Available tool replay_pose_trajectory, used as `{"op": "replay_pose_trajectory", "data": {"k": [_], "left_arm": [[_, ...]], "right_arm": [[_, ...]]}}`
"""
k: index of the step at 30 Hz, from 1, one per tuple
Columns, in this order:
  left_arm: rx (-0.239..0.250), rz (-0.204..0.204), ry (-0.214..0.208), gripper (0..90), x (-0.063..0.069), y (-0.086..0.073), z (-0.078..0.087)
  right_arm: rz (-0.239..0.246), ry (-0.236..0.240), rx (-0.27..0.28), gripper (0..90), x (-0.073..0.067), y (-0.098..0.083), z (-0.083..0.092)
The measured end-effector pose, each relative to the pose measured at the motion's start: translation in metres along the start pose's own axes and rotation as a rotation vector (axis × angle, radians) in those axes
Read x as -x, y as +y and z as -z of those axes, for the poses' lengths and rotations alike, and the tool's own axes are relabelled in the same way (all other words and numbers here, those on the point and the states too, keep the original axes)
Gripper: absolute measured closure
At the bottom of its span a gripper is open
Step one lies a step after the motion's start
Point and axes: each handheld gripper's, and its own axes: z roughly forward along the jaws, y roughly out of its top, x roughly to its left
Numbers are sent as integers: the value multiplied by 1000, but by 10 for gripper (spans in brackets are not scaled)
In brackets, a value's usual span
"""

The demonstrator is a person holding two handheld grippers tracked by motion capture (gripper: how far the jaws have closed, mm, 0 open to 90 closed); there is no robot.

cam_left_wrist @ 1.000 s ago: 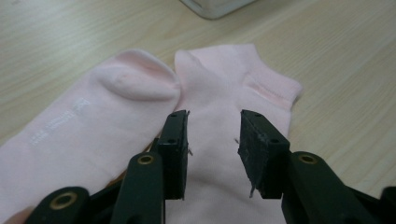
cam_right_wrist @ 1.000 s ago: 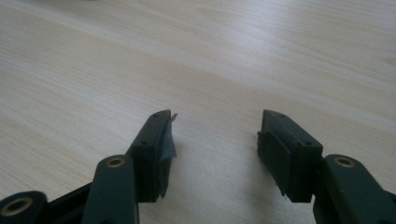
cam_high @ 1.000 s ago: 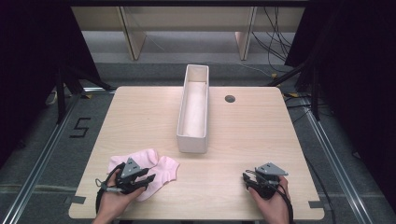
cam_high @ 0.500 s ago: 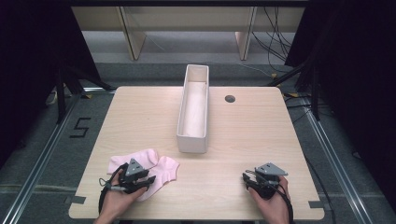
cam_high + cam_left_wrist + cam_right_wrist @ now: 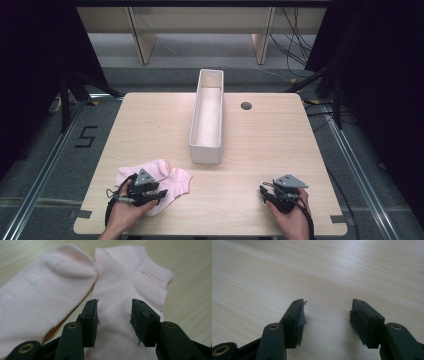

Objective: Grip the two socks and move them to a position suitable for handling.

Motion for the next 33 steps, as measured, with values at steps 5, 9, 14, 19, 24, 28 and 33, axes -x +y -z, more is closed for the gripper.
{"op": "replay_pose_trajectory", "data": {"k": [5,9,14,19,24,28,33], "left_arm": [[-12,3,7,645,-2,2,0],[-6,-9,17,739,-1,1,0],[-9,-26,-1,873,0,1,0],[15,34,-41,881,-3,3,1],[41,19,-61,883,2,14,11],[58,-3,-79,883,10,23,17],[84,-51,-83,883,21,36,28]], "right_arm": [[4,-3,0,447,0,0,0],[-25,-18,-7,447,-3,0,1],[-8,-21,3,447,-3,0,1],[-8,-21,3,446,-3,0,1],[-10,-19,2,446,-3,0,1],[-12,-22,0,446,-3,0,1],[-9,-21,3,446,-3,0,1]]}}
